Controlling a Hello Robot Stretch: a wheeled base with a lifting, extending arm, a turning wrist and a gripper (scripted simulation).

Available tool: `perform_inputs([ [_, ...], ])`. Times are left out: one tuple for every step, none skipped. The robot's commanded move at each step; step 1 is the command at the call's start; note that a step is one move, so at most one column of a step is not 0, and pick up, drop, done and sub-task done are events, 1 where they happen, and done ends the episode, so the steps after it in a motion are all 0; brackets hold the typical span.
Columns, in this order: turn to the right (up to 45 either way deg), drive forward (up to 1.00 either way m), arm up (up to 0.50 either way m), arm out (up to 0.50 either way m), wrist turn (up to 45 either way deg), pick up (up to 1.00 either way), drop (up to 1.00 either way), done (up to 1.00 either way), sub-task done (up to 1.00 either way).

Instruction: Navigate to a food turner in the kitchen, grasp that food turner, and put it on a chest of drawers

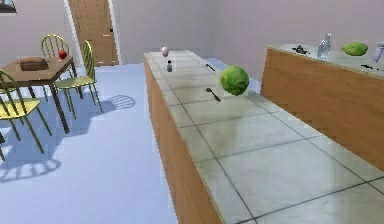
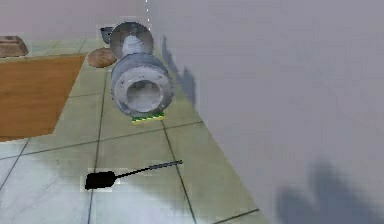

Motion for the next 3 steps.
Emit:
perform_inputs([
  [0.0,0.00,0.38,0.00,0.0,0.00,0.00,0.00,0.00],
  [0.0,0.00,0.00,0.26,0.0,0.00,0.00,0.00,0.00],
  [0.0,0.00,0.00,0.00,45.0,0.00,0.00,0.00,0.00],
])
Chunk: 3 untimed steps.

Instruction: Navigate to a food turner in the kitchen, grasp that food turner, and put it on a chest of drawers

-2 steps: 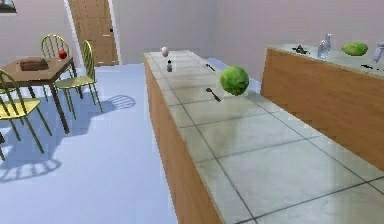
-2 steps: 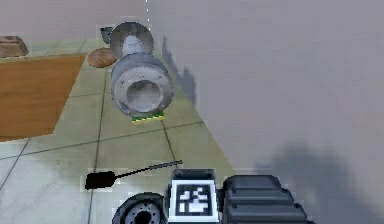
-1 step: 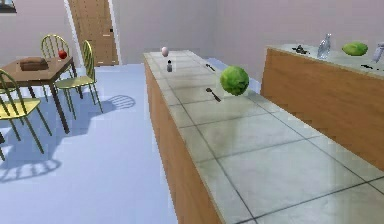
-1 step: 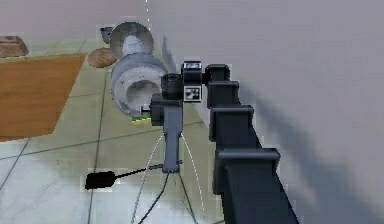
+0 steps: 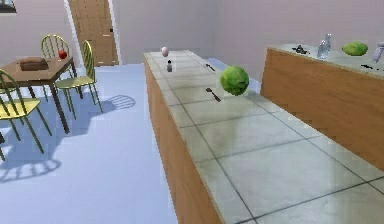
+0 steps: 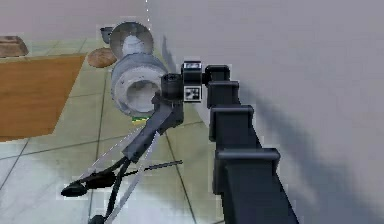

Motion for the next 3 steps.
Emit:
perform_inputs([
  [0.0,0.00,0.00,0.00,45.0,0.00,0.00,0.00,0.00],
  [0.0,0.00,0.00,0.00,15.0,0.00,0.00,0.00,0.00],
  [0.0,0.00,-0.16,0.00,0.0,0.00,0.00,0.00,0.00],
])
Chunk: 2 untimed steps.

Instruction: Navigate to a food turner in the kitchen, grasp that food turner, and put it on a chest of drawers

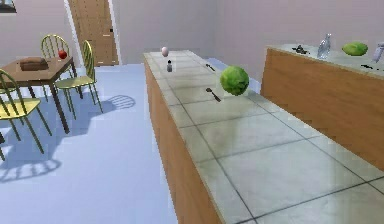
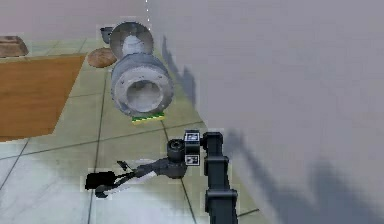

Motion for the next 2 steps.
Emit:
perform_inputs([
  [0.0,0.00,0.00,0.00,0.0,1.00,0.00,0.00,0.00],
  [0.0,0.00,0.10,0.00,0.0,0.00,0.00,0.00,0.00],
])
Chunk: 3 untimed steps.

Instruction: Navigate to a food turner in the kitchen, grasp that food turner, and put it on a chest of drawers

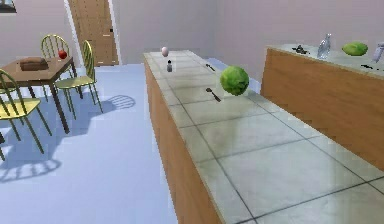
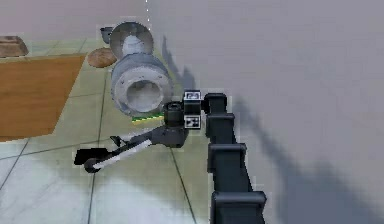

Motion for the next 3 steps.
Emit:
perform_inputs([
  [0.0,0.00,0.06,0.00,0.0,0.00,0.00,0.00,0.00],
  [0.0,0.00,0.00,0.00,-45.0,0.00,0.00,0.00,0.00],
  [0.0,0.00,0.00,0.00,-9.0,0.00,0.00,0.00,0.00],
])
